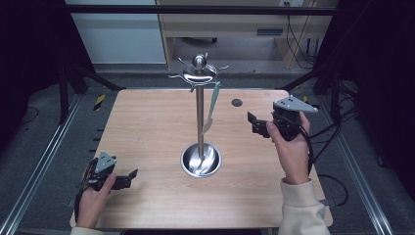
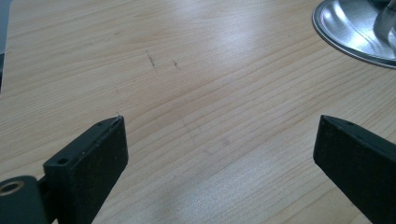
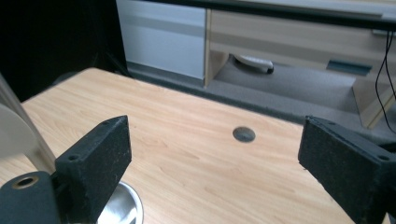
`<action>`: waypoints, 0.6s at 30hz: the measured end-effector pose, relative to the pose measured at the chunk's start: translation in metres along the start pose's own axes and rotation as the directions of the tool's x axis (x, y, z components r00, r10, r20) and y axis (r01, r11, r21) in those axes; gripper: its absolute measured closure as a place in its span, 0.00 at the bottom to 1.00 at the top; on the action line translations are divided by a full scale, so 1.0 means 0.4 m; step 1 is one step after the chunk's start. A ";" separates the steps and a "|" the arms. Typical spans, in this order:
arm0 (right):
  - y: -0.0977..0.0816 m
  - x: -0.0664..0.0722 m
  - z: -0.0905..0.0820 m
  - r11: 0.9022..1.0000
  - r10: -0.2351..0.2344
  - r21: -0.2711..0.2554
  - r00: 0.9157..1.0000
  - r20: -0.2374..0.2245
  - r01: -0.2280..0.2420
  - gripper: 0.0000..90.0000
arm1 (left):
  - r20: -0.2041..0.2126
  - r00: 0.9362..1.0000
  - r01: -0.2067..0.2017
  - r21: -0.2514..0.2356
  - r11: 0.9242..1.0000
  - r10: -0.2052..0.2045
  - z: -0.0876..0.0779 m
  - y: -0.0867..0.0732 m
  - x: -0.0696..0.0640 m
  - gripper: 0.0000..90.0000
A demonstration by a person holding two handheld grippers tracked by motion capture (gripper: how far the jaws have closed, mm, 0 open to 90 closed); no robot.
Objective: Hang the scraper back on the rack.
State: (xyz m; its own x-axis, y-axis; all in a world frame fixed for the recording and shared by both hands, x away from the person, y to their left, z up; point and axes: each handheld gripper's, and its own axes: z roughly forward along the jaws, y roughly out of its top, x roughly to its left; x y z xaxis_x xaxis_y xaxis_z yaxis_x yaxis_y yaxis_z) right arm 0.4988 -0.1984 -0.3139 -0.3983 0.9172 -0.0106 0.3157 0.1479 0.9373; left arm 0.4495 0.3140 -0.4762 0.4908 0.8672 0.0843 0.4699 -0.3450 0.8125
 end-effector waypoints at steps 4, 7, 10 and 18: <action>-0.027 -0.011 0.015 1.000 0.008 0.024 1.000 0.007 -0.008 0.12 | -0.006 1.000 -0.004 -0.004 1.000 0.004 -0.001 0.002 -0.001 0.03; -0.047 -0.021 0.024 0.999 0.018 0.039 1.000 0.013 -0.018 0.12 | -0.008 1.000 -0.006 -0.008 1.000 0.006 -0.002 0.004 -0.001 0.03; -0.069 -0.029 0.034 0.999 0.027 0.046 0.999 0.024 -0.028 0.12 | -0.011 1.000 -0.010 -0.007 1.000 0.009 0.001 0.006 0.000 0.03; -0.141 -0.046 0.070 0.995 0.028 0.089 0.998 0.053 -0.033 0.12 | -0.010 1.000 -0.013 -0.015 1.000 0.012 -0.004 0.008 0.001 0.03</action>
State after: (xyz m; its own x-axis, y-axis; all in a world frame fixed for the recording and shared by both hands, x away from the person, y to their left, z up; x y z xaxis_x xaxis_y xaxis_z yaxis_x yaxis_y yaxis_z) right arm 0.5124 -0.2132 -0.3762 -0.3428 0.9394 -0.0025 0.4042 0.1498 0.9023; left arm 0.4501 0.3136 -0.4727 0.4892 0.8664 0.1002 0.4527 -0.3504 0.8199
